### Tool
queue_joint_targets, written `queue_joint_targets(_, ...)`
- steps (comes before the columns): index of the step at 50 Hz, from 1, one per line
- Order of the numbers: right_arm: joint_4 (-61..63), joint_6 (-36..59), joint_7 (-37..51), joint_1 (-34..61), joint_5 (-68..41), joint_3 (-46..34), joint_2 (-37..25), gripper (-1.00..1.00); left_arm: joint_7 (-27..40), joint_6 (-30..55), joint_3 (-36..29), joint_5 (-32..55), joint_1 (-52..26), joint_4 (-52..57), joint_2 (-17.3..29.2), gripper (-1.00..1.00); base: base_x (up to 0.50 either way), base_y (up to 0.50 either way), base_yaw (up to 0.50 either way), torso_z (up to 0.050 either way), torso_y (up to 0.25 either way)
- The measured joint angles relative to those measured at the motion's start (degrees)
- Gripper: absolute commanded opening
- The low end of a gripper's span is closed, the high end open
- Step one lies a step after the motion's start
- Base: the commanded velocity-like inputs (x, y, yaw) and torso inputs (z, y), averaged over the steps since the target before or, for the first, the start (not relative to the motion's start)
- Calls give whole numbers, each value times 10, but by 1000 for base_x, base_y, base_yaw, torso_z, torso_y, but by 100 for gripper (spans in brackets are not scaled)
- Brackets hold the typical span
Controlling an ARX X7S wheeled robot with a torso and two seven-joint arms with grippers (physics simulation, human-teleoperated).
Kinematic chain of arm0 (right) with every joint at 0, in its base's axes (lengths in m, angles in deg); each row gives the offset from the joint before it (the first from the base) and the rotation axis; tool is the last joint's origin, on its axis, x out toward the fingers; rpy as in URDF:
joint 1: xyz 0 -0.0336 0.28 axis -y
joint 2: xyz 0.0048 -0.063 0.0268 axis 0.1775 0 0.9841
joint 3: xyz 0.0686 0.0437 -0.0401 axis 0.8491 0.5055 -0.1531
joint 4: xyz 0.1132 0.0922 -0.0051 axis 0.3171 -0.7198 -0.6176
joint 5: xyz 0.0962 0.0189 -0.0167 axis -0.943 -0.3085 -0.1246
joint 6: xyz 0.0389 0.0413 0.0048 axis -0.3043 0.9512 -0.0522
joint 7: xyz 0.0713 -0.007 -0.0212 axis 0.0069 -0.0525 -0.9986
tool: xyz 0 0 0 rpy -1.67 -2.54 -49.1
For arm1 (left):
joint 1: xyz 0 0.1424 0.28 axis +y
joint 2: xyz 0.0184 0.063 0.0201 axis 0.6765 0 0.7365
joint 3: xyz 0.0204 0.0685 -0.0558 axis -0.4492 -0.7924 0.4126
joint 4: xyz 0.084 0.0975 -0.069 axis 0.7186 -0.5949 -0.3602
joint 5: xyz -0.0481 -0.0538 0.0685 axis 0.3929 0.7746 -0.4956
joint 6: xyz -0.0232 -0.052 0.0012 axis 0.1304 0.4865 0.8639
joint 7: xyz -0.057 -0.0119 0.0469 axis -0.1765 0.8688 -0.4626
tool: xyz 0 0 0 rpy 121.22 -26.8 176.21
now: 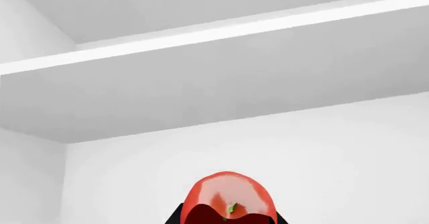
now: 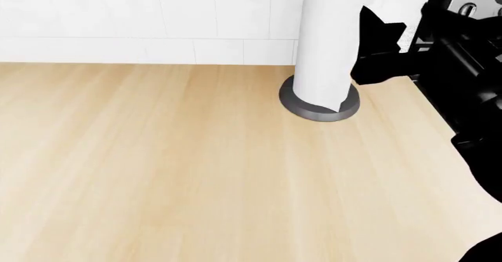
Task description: Pick the brussel sprout, cherry from the counter and place them in the cabinet. Then close the cabinet.
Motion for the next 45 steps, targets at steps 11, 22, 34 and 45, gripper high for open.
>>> queue_joint_targets(11, -4, -10, 0, -2, 1, -12, -2, 100, -24, -1, -18, -10, -21, -64, -20, -100, 0, 0, 0, 0, 0)
queue_joint_targets(22, -8, -18, 1, -3, 1, -24, -4, 100, -45, 5, -35, -13, -27, -100, -33, -100, 0, 0, 0, 0, 0)
queue_joint_targets(34, -14, -14, 10, -2, -2, -39, -7, 100, -44, -2, -30, -7, -16, -93, -34, -100, 0, 0, 0, 0, 0)
queue_joint_targets(45, -16, -17, 14, -4, -5, -47, -12, 100, -65, -26, -39, -19, -30, -135, -45, -100, 0, 0, 0, 0, 0)
